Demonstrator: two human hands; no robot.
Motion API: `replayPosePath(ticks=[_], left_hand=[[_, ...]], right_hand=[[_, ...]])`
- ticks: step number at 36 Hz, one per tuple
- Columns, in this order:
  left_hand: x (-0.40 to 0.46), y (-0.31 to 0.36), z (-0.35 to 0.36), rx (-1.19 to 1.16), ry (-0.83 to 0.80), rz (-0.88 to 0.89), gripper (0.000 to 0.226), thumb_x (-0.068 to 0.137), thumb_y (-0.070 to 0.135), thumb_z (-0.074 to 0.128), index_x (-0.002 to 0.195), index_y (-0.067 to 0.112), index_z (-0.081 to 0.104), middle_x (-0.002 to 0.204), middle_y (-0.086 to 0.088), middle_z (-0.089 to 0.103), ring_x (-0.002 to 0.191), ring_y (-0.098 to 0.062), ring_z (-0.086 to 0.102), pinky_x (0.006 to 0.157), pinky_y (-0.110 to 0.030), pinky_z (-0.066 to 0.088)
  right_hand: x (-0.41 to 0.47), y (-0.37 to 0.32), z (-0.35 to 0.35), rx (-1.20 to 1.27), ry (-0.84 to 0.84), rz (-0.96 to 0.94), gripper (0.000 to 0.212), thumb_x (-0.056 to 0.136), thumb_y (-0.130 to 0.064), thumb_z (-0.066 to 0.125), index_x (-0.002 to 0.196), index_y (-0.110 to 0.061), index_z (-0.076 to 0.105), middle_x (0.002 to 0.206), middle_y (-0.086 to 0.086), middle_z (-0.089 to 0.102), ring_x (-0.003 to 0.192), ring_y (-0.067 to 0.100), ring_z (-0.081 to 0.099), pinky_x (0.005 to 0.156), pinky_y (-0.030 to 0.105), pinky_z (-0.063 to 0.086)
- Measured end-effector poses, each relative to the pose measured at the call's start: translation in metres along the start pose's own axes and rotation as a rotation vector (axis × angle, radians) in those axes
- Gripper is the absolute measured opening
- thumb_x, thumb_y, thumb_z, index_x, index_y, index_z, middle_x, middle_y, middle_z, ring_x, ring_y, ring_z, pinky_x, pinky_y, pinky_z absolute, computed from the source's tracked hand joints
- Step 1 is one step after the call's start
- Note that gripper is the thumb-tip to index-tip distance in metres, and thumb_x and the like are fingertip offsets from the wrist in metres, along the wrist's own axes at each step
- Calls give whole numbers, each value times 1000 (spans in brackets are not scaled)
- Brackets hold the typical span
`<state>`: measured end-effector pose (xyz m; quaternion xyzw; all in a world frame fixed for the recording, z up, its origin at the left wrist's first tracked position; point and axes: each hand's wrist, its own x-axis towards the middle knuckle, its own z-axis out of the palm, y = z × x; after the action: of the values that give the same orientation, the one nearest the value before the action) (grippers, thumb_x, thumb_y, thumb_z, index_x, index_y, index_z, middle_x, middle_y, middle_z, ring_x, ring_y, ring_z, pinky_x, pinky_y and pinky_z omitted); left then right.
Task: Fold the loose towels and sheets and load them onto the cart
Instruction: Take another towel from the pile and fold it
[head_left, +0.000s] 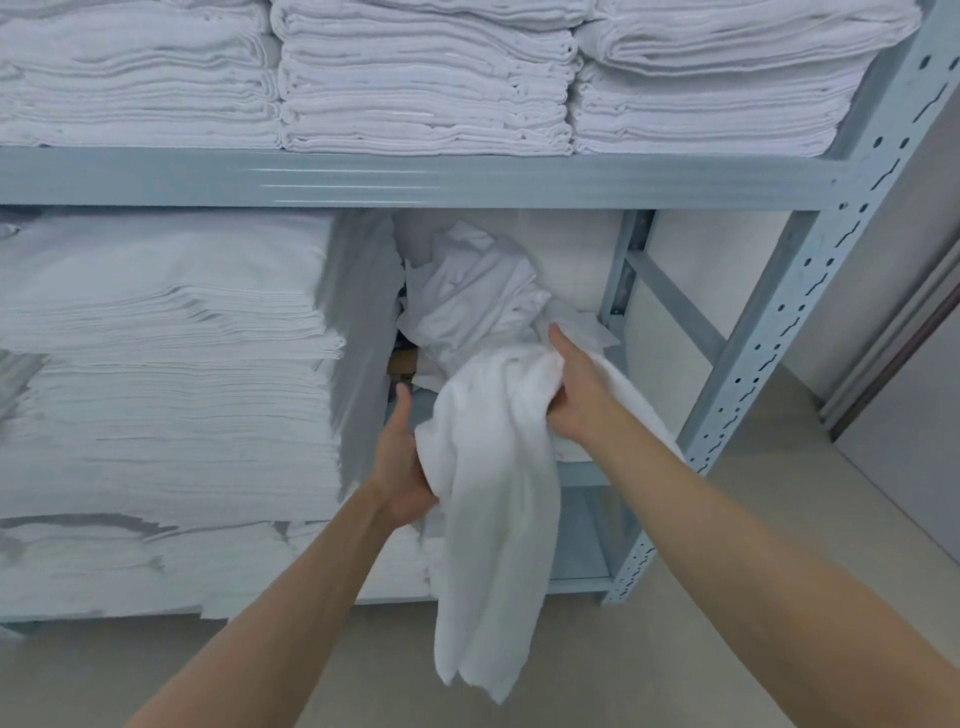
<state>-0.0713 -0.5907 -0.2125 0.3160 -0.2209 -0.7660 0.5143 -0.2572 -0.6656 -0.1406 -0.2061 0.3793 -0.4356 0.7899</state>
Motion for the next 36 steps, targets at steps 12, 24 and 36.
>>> replayPosePath(ticks=[12,24,36], left_hand=[[11,42,50,-24,-38,354,49,95,3,55,143,10,50,137,-11,61,126,-26,59,101,-42,52],[35,-17,37,259,189,160,50,102,39,47,136,4,55,129,-23,63,120,-37,62,103,-53,49],[19,-58,28,659,117,-5,62,78,61,62,124,19,66,103,4,75,93,-15,71,81,-31,54]], right_hand=[[-28,42,-105,-398,-300,199,62,81,-47,78,133,-15,63,142,15,56,129,33,55,100,45,50],[-43,40,-50,-587,-208,4,51,81,-28,81,127,-15,62,118,9,72,111,26,68,99,43,53],[-28,16,-48,-35,-16,-19,14,88,-10,66,102,-5,68,98,18,67,87,29,67,84,43,55]])
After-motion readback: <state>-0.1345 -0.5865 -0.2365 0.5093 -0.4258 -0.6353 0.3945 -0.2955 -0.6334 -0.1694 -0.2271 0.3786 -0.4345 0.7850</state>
